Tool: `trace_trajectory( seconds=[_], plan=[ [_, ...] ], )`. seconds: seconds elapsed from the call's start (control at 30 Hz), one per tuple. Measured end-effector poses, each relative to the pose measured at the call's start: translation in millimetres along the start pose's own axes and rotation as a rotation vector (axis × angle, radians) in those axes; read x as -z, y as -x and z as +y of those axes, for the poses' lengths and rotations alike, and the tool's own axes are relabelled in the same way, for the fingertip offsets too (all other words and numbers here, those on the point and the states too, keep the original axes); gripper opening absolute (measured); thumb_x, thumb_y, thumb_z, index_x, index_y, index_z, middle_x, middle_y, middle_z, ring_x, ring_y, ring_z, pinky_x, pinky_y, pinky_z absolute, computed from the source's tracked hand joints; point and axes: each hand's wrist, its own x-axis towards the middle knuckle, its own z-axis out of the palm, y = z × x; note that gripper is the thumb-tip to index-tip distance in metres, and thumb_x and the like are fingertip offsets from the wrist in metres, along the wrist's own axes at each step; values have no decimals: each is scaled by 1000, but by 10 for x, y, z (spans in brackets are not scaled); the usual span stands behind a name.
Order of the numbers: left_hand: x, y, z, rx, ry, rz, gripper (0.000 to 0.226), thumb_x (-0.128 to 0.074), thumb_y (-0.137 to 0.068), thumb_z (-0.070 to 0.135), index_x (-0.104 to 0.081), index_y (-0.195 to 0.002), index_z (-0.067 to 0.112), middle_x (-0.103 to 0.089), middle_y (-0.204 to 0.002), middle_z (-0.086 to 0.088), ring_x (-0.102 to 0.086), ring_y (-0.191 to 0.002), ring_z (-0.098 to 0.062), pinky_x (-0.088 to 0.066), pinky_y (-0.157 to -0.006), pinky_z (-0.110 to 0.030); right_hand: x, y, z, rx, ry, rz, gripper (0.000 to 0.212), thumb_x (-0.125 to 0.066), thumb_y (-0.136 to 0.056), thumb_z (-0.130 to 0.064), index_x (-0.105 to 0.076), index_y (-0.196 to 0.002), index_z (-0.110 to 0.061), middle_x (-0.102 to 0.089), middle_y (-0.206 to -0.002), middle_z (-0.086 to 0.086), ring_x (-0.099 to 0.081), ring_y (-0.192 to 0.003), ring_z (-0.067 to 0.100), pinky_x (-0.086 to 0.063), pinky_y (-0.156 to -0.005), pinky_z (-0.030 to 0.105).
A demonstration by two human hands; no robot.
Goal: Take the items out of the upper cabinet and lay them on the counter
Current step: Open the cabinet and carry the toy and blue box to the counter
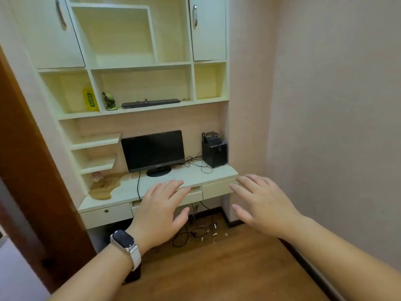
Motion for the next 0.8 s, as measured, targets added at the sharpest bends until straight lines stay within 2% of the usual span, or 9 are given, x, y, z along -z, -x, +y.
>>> trace_trajectory(
  seconds=[0.23, 0.4, 0.53, 0.6, 0.8],
  plan=[
    [-490, -379, -865, 1, 3, 41, 47, -51, -86, 45, -60, -126, 22, -59, -130, 0, -51, -123, -20, -38, -104, -40, -603, -909, -113, 28, 4, -6, 52, -43, -91, -51, -60, -130, -21, -60, -135, 4, -54, -126, 25, -43, -104, 40],
    [-805, -708, -1632, 10, 17, 75, 47, -53, -86, 45, -59, -127, 24, -59, -131, 3, -50, -125, -18, -32, -106, -35, -1005, -1752, -226, 50, 22, -18, 54, -41, -92, -54, -58, -132, -22, -60, -136, 3, -53, -127, 25, -40, -105, 40],
    [-1044, -1033, -2162, 11, 56, 79, 46, -52, -87, 45, -59, -128, 25, -58, -133, 4, -48, -127, -16, -32, -108, -37, -1230, -2279, -253, 28, 64, -25, 54, -42, -91, -55, -58, -132, -23, -60, -135, 2, -54, -127, 24, -39, -106, 39],
    [-1141, -1198, -2332, 9, 61, 75, 45, -49, -89, 46, -59, -128, 26, -58, -133, 5, -48, -128, -16, -29, -108, -36, -1331, -2459, -234, 21, 69, -33, 53, -45, -90, -54, -58, -131, -22, -60, -135, 2, -54, -126, 25, -40, -105, 39],
    [-1426, -1677, -2544, -51, 128, 109, 45, -45, -90, 45, -63, -125, 24, -60, -130, 2, -52, -124, -19, -37, -105, -40, -1568, -2788, -4, -28, 99, -63, 53, -42, -91, -54, -58, -132, -24, -59, -136, 2, -53, -128, 25, -42, -104, 42]
  ],
)
